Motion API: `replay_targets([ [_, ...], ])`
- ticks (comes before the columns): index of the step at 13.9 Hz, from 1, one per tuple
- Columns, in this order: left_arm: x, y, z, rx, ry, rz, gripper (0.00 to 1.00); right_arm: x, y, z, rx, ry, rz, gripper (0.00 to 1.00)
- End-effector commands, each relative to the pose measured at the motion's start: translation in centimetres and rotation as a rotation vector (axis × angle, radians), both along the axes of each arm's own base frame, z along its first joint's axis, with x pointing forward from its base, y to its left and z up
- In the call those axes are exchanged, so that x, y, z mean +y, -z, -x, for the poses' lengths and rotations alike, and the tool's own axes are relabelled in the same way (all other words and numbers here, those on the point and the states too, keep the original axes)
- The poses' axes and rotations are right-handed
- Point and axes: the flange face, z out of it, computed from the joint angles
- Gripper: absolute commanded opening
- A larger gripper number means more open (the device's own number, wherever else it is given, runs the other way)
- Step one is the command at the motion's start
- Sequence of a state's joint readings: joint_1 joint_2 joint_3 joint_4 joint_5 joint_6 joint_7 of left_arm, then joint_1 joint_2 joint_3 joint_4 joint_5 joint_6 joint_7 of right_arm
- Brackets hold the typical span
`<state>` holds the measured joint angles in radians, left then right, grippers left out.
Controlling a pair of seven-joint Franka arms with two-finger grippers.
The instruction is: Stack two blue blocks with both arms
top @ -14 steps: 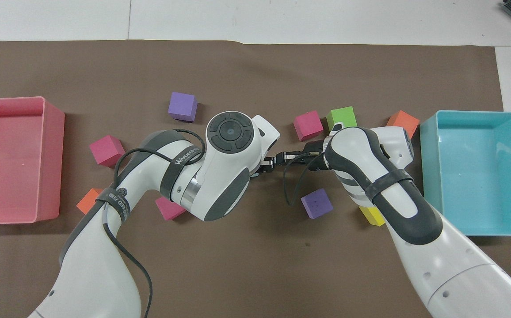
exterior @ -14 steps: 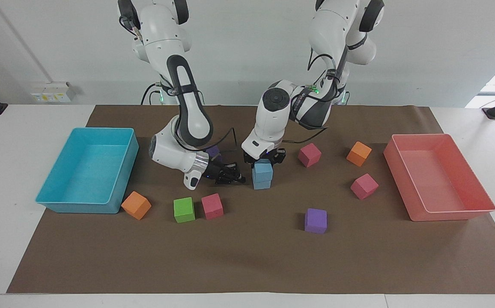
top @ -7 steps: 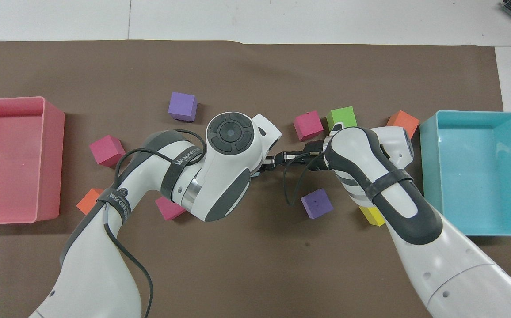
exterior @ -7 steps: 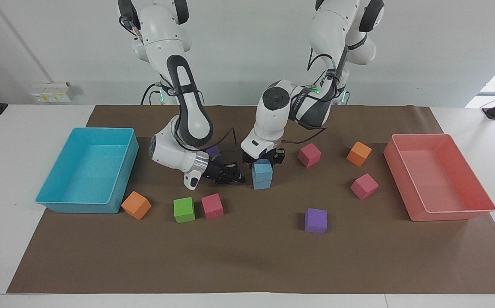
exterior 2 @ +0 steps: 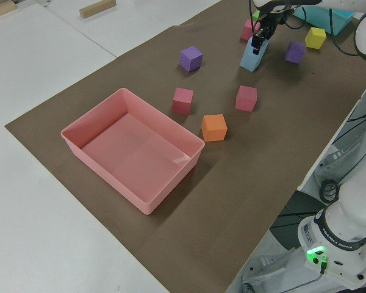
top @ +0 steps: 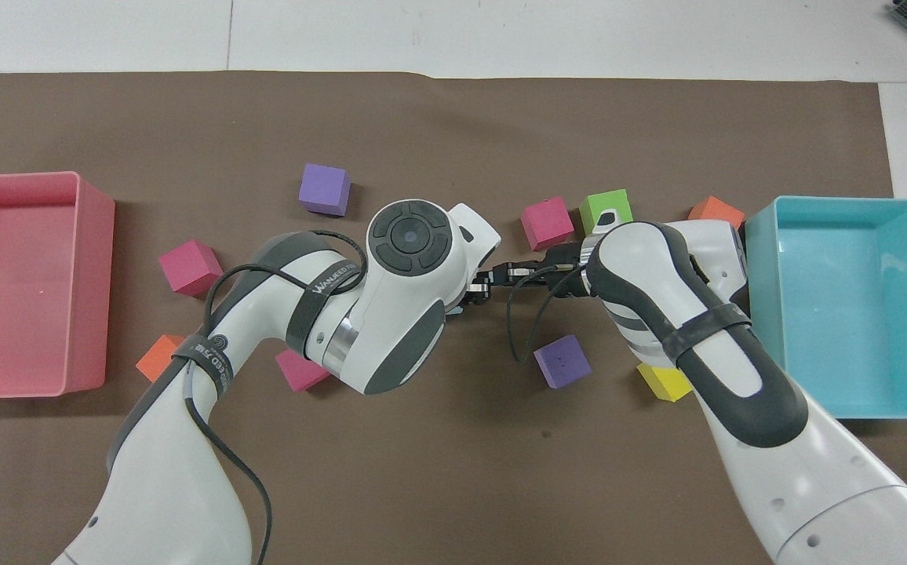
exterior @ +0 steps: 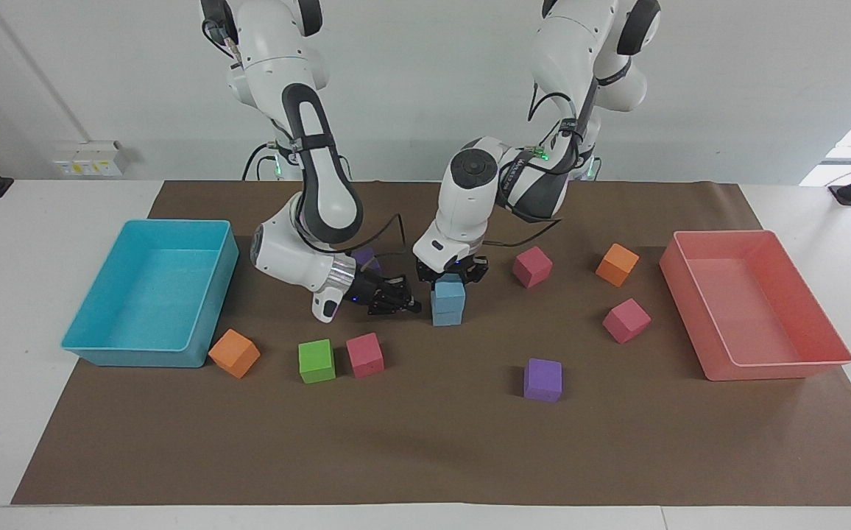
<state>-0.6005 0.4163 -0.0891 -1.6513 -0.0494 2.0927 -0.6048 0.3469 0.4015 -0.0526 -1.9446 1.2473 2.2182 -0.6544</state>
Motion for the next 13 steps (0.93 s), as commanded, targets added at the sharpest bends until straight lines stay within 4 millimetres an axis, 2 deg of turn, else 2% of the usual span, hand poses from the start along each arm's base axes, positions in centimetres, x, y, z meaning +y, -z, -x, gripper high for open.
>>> replay_targets([
  [1,-0.1,-0.3,0.4,-0.014,0.011,-0.014,0.5,-0.3,-0.2,0.5,-0.008,0.019,-0.002,0.0],
  [4,-0.3,-0.4,0.8,-0.011,0.017,-0.017,0.5,-0.5,0.5,0.9,-0.015,0.043,0.032,0.0],
  [5,-0.2,-0.2,1.0,-0.003,0.017,-0.025,0.5,0.6,0.6,1.4,-0.018,0.029,0.039,0.0],
  [8,-0.4,-0.1,1.5,0.0,0.036,-0.049,0.54,0.6,0.6,1.5,-0.021,0.031,0.044,0.0],
  [9,-0.4,-0.1,1.4,-0.004,0.034,-0.046,0.59,0.8,0.6,1.5,-0.022,0.03,0.043,0.0],
  [10,-0.4,-0.2,1.3,-0.007,0.033,-0.043,0.7,0.6,0.6,1.4,-0.021,0.032,0.044,0.0],
  [11,-0.4,-0.2,1.3,-0.009,0.033,-0.04,0.88,0.6,0.6,1.4,-0.021,0.033,0.044,0.0],
  [12,-0.5,-0.3,1.2,-0.012,0.032,-0.038,1.0,0.6,0.6,1.5,-0.021,0.031,0.044,0.0],
  [13,-0.5,-0.3,1.2,-0.014,0.034,-0.037,1.0,0.6,0.6,1.5,-0.021,0.031,0.044,0.0],
])
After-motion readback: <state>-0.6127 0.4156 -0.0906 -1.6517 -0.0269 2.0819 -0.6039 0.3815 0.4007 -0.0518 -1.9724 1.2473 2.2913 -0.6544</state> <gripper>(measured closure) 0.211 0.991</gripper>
